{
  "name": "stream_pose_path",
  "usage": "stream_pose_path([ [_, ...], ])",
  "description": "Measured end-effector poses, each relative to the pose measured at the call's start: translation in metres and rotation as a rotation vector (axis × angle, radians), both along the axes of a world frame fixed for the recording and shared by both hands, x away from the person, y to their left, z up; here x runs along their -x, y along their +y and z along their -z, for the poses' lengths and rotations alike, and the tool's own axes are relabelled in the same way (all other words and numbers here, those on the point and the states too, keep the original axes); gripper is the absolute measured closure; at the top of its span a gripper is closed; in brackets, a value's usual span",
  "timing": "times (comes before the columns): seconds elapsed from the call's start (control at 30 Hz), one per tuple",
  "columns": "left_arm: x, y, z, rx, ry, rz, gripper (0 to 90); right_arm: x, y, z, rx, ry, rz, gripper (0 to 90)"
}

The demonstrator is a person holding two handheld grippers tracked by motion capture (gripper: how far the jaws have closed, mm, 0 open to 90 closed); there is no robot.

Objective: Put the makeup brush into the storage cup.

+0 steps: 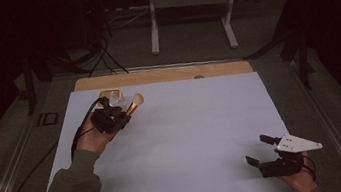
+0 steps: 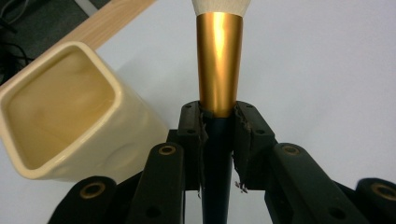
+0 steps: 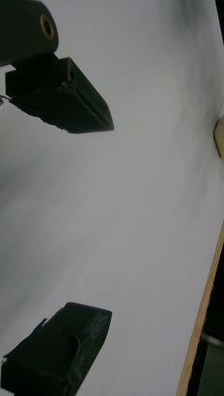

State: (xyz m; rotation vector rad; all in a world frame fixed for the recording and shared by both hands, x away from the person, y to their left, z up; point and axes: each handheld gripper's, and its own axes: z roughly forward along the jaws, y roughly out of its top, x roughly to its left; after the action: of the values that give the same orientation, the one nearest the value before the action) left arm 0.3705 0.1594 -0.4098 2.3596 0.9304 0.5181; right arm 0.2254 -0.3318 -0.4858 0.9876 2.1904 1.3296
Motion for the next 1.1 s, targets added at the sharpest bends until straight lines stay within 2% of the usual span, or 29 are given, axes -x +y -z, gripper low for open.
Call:
stream_pose_path([
  [0.37,-0.001,0.007,-0.005,0.041,-0.035,-0.047,75.3,0.0,0.0,0.0,0.0,0.001,0.0,8.7],
  [0.57,-0.001,0.009,-0.007,0.07,-0.077,-0.066,75.3,0.0,0.0,0.0,0.0,0.001,0.0,8.7],
  [1.1,-0.004,0.016,-0.011,0.133,-0.116,-0.117,75.3,0.0,0.0,0.0,-0.001,0.002,0.0,8.7],
])
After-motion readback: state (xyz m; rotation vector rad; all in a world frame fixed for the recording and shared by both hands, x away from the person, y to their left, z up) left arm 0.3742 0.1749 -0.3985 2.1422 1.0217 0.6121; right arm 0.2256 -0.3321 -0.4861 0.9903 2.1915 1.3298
